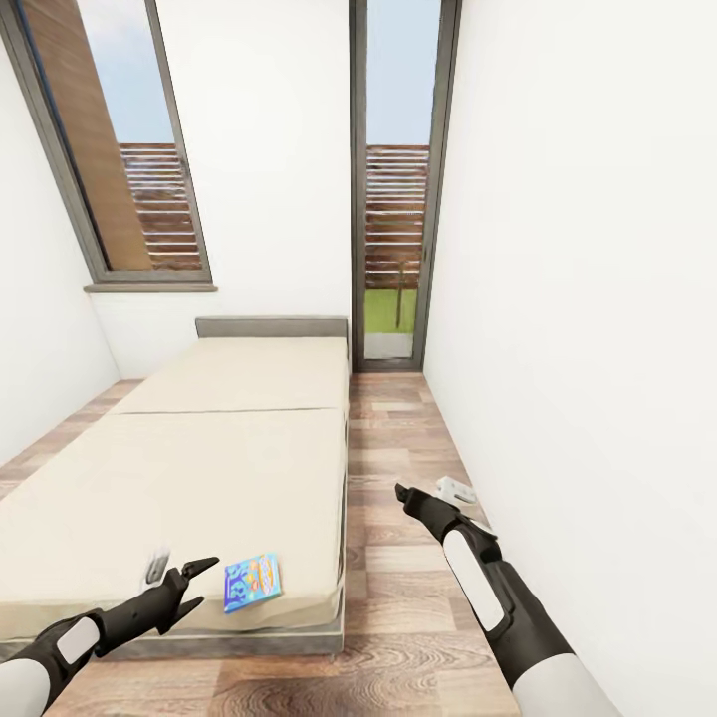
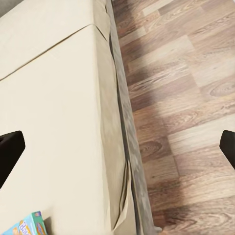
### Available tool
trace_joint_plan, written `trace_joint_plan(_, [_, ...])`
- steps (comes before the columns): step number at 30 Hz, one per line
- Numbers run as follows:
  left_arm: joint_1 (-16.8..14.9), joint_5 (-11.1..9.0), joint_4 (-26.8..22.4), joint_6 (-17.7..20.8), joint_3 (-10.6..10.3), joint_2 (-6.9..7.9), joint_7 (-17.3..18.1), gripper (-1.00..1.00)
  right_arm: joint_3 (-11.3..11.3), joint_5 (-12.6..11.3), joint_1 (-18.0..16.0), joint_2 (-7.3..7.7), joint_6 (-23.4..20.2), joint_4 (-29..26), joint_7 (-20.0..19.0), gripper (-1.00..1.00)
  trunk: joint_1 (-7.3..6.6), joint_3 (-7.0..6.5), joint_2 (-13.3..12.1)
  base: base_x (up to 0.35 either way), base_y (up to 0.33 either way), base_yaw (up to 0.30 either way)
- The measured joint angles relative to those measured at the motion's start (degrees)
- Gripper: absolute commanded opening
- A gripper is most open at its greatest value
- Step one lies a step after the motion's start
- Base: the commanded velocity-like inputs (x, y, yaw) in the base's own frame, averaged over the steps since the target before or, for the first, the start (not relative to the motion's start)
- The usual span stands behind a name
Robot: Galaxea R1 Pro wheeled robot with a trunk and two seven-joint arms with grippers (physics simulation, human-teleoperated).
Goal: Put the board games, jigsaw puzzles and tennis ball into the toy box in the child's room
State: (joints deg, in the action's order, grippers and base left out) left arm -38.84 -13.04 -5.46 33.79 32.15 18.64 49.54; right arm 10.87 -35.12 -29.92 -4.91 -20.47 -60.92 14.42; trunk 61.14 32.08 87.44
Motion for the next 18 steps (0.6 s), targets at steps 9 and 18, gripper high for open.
trace_joint_plan(9, [0.0,-0.1,0.0,0.3,0.0,0.97,0.1,1.00,0.0,0.0,0.0,-0.02,0.0,0.1,0.0,1.00,1.98,1.62,3.6,0.000,0.000,0.000])
trace_joint_plan(18, [0.0,-0.2,0.0,0.8,0.1,1.99,0.2,1.00,-0.1,0.0,0.0,0.05,-0.1,0.1,0.0,1.00,3.95,3.23,7.2,0.000,0.000,0.000])
